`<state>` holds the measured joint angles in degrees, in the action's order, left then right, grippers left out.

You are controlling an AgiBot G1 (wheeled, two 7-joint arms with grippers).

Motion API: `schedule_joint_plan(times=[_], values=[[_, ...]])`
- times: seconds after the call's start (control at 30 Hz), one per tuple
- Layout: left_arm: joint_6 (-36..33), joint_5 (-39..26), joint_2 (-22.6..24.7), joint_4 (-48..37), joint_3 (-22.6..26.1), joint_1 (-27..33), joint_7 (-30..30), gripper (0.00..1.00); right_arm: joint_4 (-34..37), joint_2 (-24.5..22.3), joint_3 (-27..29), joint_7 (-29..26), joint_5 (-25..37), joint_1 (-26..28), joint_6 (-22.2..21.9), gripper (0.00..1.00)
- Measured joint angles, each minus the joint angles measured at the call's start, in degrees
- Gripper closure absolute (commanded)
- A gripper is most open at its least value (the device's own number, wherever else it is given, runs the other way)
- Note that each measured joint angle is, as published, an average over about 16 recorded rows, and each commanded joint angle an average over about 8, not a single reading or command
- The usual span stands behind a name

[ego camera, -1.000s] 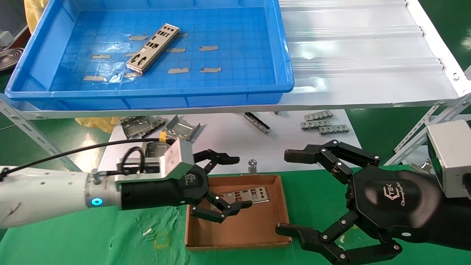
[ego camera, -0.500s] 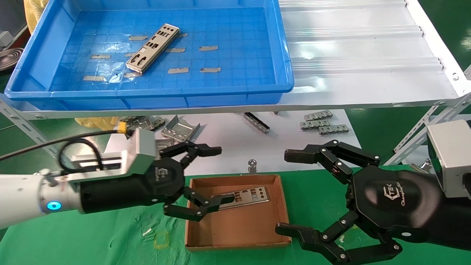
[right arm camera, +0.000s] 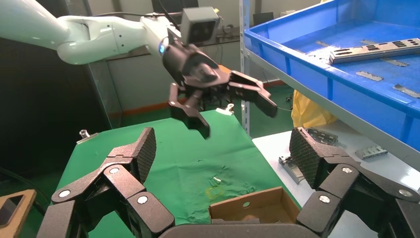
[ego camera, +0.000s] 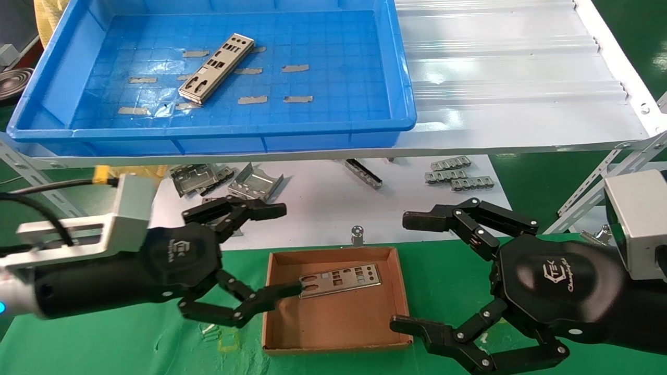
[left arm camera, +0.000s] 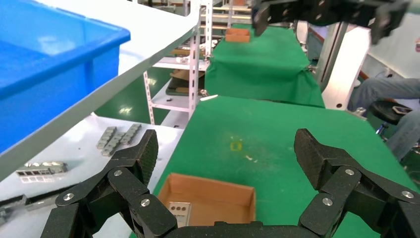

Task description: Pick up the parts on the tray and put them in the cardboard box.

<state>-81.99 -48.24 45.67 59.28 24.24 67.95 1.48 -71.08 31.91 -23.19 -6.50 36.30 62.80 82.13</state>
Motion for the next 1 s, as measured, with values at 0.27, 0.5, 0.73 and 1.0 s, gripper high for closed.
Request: schedule_joint_plan(times=[0.27,0.5,0.73,1.0], values=[[-1.44,2.47,-4.13,5.55,-3.19,-2.48,3.6,0.0,0.0,0.0,0.0,0.0,0.0,0.0,0.0,0.0],[-2.64,4.55,-7.6,10.2,-5.86,-4.55,6.61,0.0,0.0,0.0,0.0,0.0,0.0,0.0,0.0,0.0],[-3.64,6.26,-10.36,13.92,-8.01,-6.21,8.88,0.0,0.01,-0.01,0.0,0.0,0.0,-0.01,-0.01,0.0],[-4.04,6.95,-11.4,15.31,-8.83,-6.86,9.65,0.0,0.02,-0.01,0.0,0.0,-0.01,-0.01,-0.01,0.0]])
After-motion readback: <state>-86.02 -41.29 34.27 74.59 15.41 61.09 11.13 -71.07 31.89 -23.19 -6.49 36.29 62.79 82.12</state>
